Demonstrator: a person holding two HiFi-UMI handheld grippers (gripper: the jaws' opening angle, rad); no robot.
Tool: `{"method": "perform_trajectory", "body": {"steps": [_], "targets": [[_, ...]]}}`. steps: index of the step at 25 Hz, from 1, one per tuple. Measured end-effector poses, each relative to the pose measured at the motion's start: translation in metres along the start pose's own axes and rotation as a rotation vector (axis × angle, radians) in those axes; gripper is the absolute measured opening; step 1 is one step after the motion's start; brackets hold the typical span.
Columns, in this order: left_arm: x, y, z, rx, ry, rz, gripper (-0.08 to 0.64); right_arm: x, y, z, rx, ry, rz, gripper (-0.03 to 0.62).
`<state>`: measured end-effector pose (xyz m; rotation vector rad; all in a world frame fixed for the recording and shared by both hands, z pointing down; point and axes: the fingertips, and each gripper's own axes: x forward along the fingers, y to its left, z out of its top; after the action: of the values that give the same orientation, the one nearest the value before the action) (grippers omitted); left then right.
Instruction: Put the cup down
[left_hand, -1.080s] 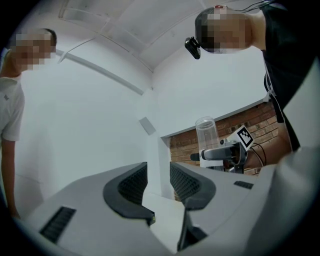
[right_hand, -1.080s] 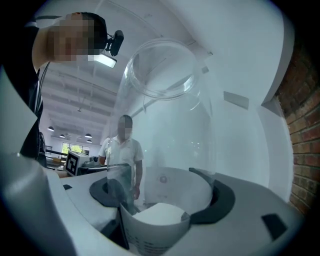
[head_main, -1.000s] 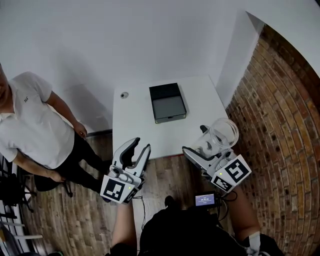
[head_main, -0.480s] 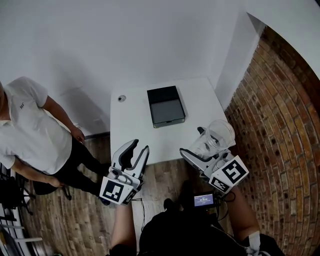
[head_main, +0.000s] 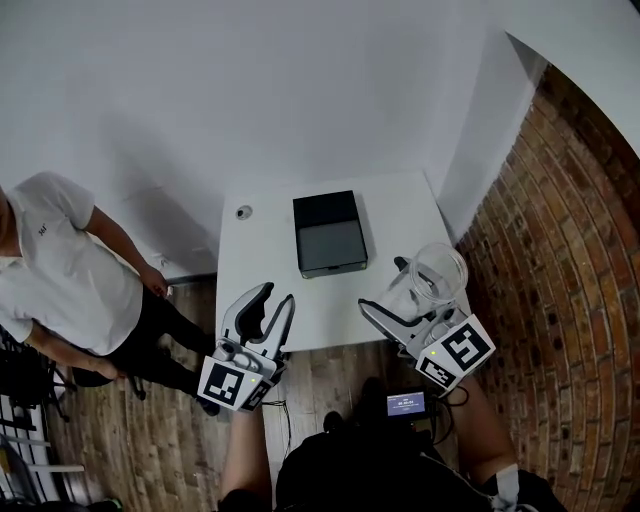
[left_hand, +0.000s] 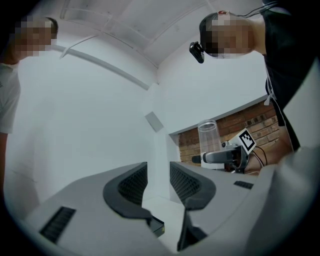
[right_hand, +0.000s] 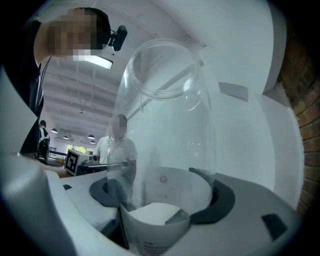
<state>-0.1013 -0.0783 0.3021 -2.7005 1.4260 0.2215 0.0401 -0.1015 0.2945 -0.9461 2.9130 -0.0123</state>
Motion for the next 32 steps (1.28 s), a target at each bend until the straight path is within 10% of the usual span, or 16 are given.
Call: {"method": "perform_trajectory", "body": {"steps": [32], "targets": [[0.041, 0.054, -0.014, 0.01, 0.03, 0.049, 0.13, 0.085, -0.054, -0.016, -0.014, -0.03, 0.038, 0.379]]}}
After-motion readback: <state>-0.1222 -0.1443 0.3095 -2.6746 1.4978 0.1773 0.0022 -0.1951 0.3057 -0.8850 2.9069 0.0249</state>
